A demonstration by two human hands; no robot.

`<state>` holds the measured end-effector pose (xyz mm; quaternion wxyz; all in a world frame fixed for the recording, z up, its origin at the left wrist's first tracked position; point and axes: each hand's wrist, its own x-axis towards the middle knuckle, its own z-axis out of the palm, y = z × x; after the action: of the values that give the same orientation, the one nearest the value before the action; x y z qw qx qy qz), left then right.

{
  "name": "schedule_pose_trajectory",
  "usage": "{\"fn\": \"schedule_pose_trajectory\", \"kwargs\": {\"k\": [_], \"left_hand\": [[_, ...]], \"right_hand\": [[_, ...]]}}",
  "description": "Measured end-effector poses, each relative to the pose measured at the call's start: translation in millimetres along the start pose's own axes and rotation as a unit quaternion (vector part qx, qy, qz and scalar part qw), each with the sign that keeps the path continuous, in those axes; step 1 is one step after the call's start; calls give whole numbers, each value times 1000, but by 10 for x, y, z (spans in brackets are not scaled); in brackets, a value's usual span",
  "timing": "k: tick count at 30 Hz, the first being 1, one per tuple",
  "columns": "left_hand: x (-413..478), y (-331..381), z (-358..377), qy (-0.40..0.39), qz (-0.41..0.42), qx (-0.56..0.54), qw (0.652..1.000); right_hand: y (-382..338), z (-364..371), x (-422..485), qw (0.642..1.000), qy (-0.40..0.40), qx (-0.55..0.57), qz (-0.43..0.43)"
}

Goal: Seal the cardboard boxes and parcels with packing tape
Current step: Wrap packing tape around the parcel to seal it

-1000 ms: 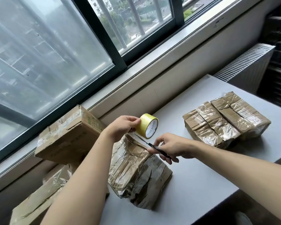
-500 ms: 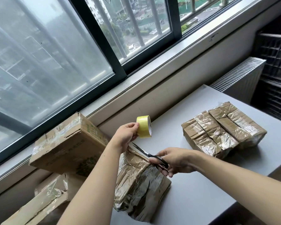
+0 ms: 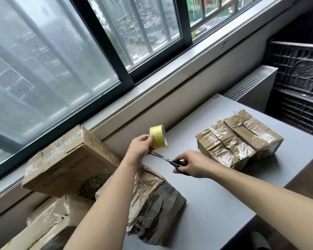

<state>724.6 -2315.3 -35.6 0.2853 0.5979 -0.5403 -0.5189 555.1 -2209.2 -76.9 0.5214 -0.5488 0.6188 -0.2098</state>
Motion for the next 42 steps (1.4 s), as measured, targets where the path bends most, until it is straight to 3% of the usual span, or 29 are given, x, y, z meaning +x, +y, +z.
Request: {"fn": "schedule_pose_trajectory", "kwargs": {"k": [5, 9, 12, 14, 17, 21, 25, 26, 28, 31, 37, 42], "left_hand": [[120, 41, 218, 52, 22, -8, 998], [219, 138, 386, 85, 38, -23, 995], [316, 258, 430, 156, 76, -20, 985], [376, 334, 420, 179, 74, -1, 981], [348, 425, 445, 120, 30, 37, 992], [79, 520, 532, 5, 0, 59, 998], [-189, 552, 327, 66, -2, 149, 987], [-259, 537, 231, 113, -14, 213, 970], [-421, 466, 49, 227, -88, 357, 902], [-667, 393, 18, 274, -308, 433, 802], [-592, 217, 215, 219, -401, 481, 749], [-341, 40, 336, 232, -444, 520, 692]], "right_hand": [[-13, -249, 133, 997, -15, -67, 26], [60, -573, 295, 998, -10, -5, 65], [128, -794, 411, 991, -27, 65, 117], [89, -907, 485, 987, 20, 135, 90], [-119, -1029, 562, 965, 123, 229, -38], [-465, -979, 622, 941, 103, 315, -64], [-578, -778, 708, 932, 68, 352, -58], [-587, -712, 724, 933, 61, 351, -59], [-566, -563, 761, 940, 64, 331, -55], [-488, -369, 787, 948, 68, 310, -40], [-378, -239, 799, 948, 41, 314, -39], [-300, -246, 815, 954, 49, 295, -28]]}}
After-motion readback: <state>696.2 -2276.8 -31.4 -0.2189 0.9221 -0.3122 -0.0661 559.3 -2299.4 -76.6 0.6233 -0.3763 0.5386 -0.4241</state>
